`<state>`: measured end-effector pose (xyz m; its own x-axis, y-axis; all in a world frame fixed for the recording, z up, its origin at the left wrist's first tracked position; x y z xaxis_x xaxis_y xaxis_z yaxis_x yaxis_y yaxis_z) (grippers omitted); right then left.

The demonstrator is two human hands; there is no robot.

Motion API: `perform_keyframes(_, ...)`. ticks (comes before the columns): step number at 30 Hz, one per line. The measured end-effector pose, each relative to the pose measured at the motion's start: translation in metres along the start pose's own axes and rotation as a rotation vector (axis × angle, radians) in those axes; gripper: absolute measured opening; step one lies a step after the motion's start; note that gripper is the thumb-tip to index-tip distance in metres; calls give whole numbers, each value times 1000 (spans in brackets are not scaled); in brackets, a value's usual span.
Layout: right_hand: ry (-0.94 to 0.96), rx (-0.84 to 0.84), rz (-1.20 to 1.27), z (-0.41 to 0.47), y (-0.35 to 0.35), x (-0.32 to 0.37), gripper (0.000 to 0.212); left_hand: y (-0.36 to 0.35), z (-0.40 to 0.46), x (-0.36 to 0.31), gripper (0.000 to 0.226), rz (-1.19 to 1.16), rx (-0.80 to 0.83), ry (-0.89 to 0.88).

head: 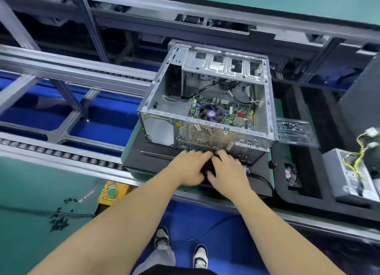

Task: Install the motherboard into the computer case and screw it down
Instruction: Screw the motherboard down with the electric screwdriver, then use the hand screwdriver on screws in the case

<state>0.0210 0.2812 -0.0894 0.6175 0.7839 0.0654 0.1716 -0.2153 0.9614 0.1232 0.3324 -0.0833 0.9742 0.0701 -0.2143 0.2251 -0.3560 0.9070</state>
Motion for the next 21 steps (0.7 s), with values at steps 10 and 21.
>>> perform_keyframes(10,-20,103,-80,9,-3,4,45,10,10,-1,33,-10,165,59)
perform_keyframes(21,144,576,484,15,14,81,30,33,-44,32,30,-5,787,231)
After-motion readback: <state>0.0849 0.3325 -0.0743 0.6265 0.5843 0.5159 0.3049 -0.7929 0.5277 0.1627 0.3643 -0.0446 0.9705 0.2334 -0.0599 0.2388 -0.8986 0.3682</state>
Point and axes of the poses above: each hand's wrist, its own z-axis towards the middle knuckle, its own y-axis out of the back of the hand, x = y × z, the point moved 6 cm from there along z, towards the middle knuckle, and after that the axes turned 9 degrees about x, right-handed, at the moved point
